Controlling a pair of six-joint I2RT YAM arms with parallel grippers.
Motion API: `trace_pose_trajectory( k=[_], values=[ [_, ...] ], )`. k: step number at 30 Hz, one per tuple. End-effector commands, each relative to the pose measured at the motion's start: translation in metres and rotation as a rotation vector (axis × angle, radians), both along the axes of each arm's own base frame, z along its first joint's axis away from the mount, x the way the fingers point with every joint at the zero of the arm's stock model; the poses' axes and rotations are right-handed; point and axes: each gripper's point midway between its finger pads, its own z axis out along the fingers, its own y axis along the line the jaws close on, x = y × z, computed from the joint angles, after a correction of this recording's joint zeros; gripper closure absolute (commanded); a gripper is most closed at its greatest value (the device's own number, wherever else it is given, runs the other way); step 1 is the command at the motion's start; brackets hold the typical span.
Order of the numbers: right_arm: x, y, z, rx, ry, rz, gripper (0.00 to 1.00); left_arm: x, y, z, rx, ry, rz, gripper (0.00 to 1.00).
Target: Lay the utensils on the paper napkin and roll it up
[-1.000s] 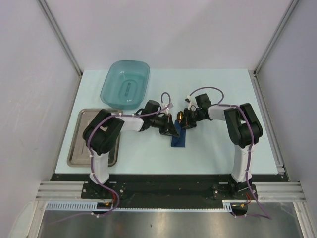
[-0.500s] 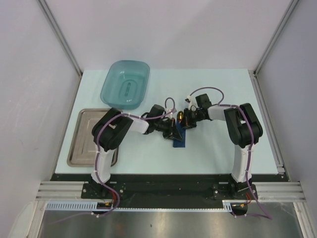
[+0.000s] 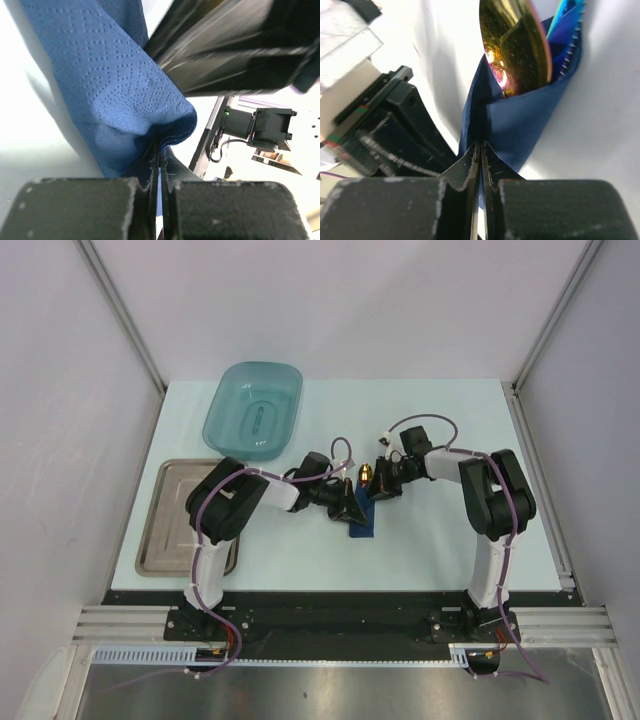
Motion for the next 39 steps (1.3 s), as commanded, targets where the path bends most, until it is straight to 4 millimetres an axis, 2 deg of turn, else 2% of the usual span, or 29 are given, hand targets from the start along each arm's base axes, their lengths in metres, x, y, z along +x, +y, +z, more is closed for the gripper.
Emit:
trace_pose_trajectory(
  k=[1, 5, 10, 15, 17, 23, 28, 31, 35, 39],
  values=[
    [0.016, -0.002, 0.049, 0.067, -0.062, -0.006, 0.93, 0.001, 0.012, -0.018, 0.060, 0.007, 0.029, 1.00],
    [0.017, 0.000, 0.055, 0.089, -0.050, -0.014, 0.93, 0.001, 0.011, -0.018, 0.056, 0.008, 0.024, 1.00],
    [0.010, -0.007, 0.030, 0.056, 0.003, -0.037, 0.94, 0.004, 0.009, -0.014, 0.046, -0.007, 0.017, 1.00],
    [0.010, -0.019, 0.002, 0.008, -0.009, -0.038, 0.95, 0.005, 0.006, -0.012, 0.035, -0.004, 0.018, 1.00],
    [0.008, -0.019, -0.002, 0.014, 0.005, -0.040, 0.95, 0.005, 0.006, -0.012, 0.032, -0.008, 0.013, 1.00],
    [0.009, -0.014, 0.001, 0.051, 0.014, -0.047, 0.95, 0.003, 0.008, -0.012, 0.032, -0.005, 0.012, 1.00],
    [0.012, -0.009, 0.033, 0.156, -0.002, -0.045, 0.89, 0.004, 0.009, -0.013, 0.034, -0.003, 0.015, 1.00],
    [0.021, -0.013, 0.050, 0.201, -0.031, -0.079, 0.87, 0.005, 0.009, -0.012, 0.031, -0.004, 0.013, 1.00],
    [0.025, -0.021, 0.047, 0.203, -0.004, -0.126, 0.88, 0.006, 0.009, -0.009, 0.022, -0.017, 0.013, 1.00],
    [0.028, -0.026, 0.031, 0.150, 0.008, -0.154, 0.90, 0.006, 0.011, -0.007, 0.011, -0.016, 0.017, 1.00]
  ],
)
